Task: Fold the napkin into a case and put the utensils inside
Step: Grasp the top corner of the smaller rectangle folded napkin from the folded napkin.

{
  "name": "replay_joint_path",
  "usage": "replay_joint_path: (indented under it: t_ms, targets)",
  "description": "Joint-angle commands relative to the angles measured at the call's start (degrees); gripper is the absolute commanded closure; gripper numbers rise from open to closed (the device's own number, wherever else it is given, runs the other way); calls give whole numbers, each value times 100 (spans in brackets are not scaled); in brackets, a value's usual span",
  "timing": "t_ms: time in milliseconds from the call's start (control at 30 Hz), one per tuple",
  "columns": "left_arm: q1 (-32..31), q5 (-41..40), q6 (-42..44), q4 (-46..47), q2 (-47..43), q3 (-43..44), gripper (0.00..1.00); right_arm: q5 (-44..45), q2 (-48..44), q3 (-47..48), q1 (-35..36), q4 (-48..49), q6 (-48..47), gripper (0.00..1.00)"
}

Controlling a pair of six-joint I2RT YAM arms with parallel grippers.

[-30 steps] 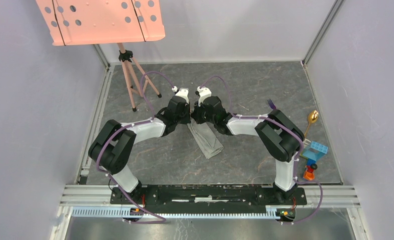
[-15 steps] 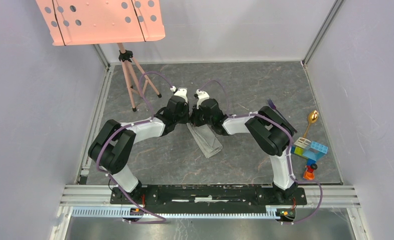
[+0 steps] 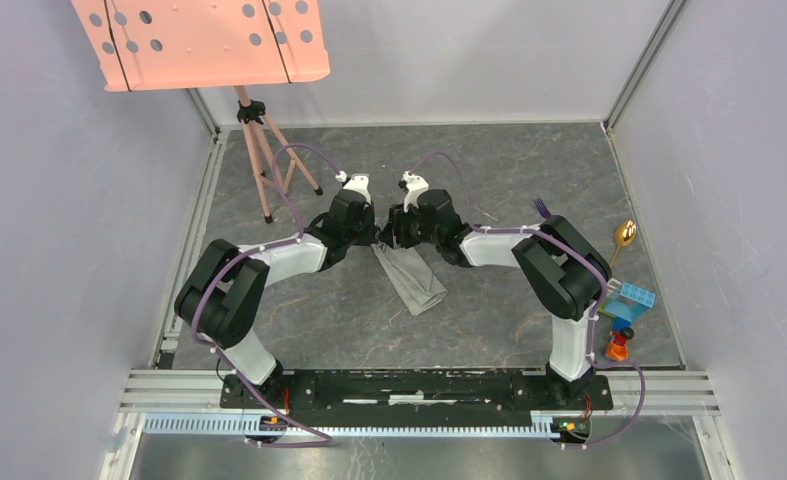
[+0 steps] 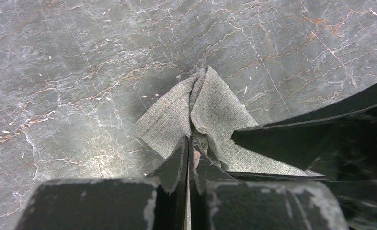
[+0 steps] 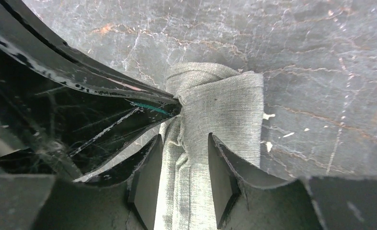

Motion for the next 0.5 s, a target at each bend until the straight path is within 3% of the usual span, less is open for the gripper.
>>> replay_joint_path:
  t_ms: [0, 200, 467]
  targets:
    - [42, 81, -210, 214, -246, -41, 98, -261, -330, -54, -100, 124, -189, 53]
    - [50, 105, -205, 232, -276, -56, 98, -320, -20, 260, -127, 146, -149, 56]
    - [50, 169, -214, 232, -273, -4, 98, -422, 465, 627, -55, 240, 134, 74]
